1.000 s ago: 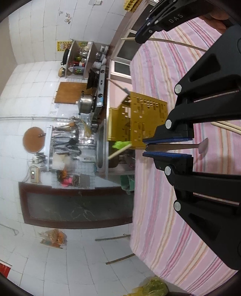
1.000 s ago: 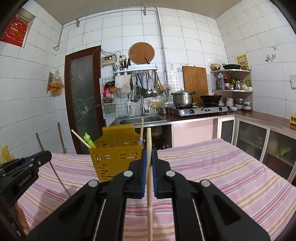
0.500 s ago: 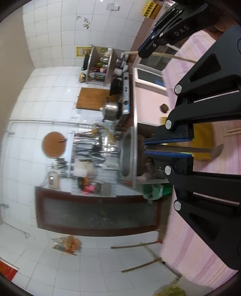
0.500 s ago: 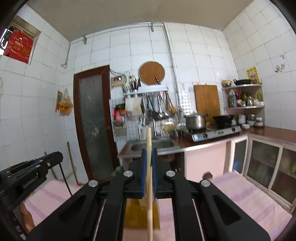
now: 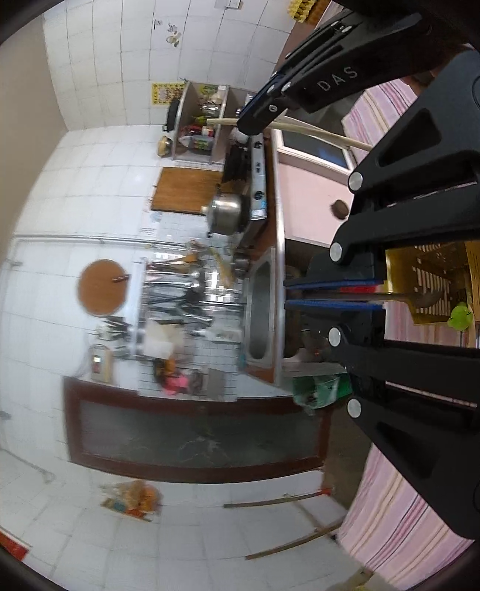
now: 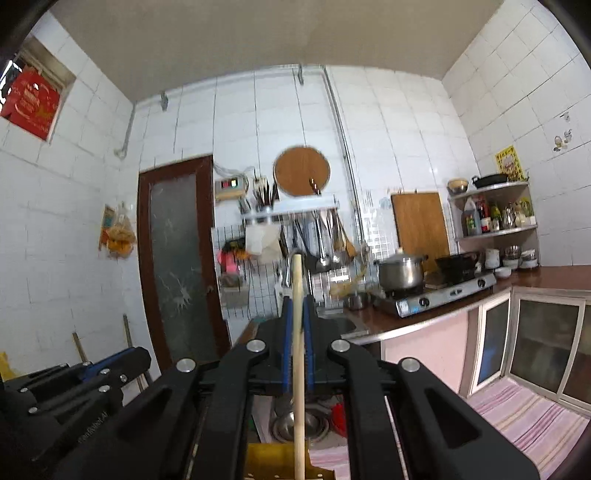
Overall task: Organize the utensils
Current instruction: 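Lift the chopstick and metal spoon and carry both over the yellow holder, then open both tools to drop the chopstick and spoon into the holder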
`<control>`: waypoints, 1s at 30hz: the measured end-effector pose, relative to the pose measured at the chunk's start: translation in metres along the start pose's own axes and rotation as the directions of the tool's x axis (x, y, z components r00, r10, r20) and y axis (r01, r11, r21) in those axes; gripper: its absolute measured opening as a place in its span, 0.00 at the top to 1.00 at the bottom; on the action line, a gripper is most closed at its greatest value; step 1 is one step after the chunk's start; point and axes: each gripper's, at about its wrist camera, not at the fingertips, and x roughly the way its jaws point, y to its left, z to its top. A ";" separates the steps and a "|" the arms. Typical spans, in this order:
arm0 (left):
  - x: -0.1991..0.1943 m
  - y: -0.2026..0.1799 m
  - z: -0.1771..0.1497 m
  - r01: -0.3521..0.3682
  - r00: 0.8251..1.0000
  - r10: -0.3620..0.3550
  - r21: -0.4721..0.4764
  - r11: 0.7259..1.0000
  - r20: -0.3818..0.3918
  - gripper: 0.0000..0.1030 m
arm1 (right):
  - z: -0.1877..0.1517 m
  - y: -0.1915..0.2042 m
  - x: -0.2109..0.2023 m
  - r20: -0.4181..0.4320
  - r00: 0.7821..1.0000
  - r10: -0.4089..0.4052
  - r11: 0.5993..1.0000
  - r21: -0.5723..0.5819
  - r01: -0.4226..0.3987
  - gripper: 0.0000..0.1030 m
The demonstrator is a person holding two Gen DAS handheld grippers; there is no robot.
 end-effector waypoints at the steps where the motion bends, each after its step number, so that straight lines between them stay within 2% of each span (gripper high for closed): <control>1: 0.005 0.002 -0.006 0.001 1.000 -0.001 -0.007 1.000 -0.009 0.97 | -0.005 0.000 0.003 0.001 1.000 -0.001 1.000 0.001 0.001 0.94; 8: 0.022 0.011 -0.038 -0.004 0.998 0.005 0.006 1.000 -0.066 0.97 | -0.042 -0.003 0.015 -0.068 0.998 -0.011 0.999 -0.038 0.009 0.94; 11: 0.020 0.016 -0.036 -0.011 0.997 0.011 0.003 1.000 -0.071 0.97 | -0.035 -0.011 0.011 -0.070 0.998 -0.001 1.000 0.003 0.001 0.94; 16: 0.012 0.021 -0.031 -0.022 0.998 0.023 0.010 1.000 -0.065 0.97 | 0.005 -0.012 -0.005 0.042 0.999 0.002 0.998 0.057 -0.005 0.94; 19: 0.009 0.021 -0.031 -0.030 0.998 0.031 0.018 0.999 -0.062 0.97 | 0.011 -0.006 0.000 0.078 0.997 -0.011 0.999 0.047 0.007 0.94; 22: 0.006 0.026 -0.033 -0.030 0.997 0.031 0.014 0.999 -0.073 0.97 | -0.007 -0.001 0.011 0.039 0.999 -0.016 1.000 0.007 0.015 0.94; 24: 0.004 0.029 -0.032 -0.035 0.996 0.036 0.010 0.999 -0.087 0.96 | -0.024 0.001 0.017 -0.021 1.000 -0.007 1.000 -0.015 0.006 0.94; 27: -0.006 0.038 -0.033 -0.041 0.992 0.039 -0.009 0.999 -0.122 0.84 | -0.038 0.001 0.012 -0.093 0.996 0.011 0.999 -0.043 -0.015 0.93; 28: -0.013 0.042 -0.034 -0.046 0.990 0.044 -0.013 0.999 -0.131 0.71 | -0.039 0.000 0.007 -0.117 0.993 0.016 0.999 -0.046 -0.021 0.93; 29: -0.021 0.045 -0.034 -0.053 0.989 0.052 -0.011 0.999 -0.135 0.54 | -0.040 -0.001 0.002 -0.138 0.990 0.011 0.999 -0.049 -0.018 0.88; 30: -0.028 0.047 -0.035 -0.061 0.989 0.059 -0.007 0.998 -0.135 0.46 | -0.041 -0.002 -0.008 -0.164 0.986 0.004 0.998 -0.057 -0.014 0.64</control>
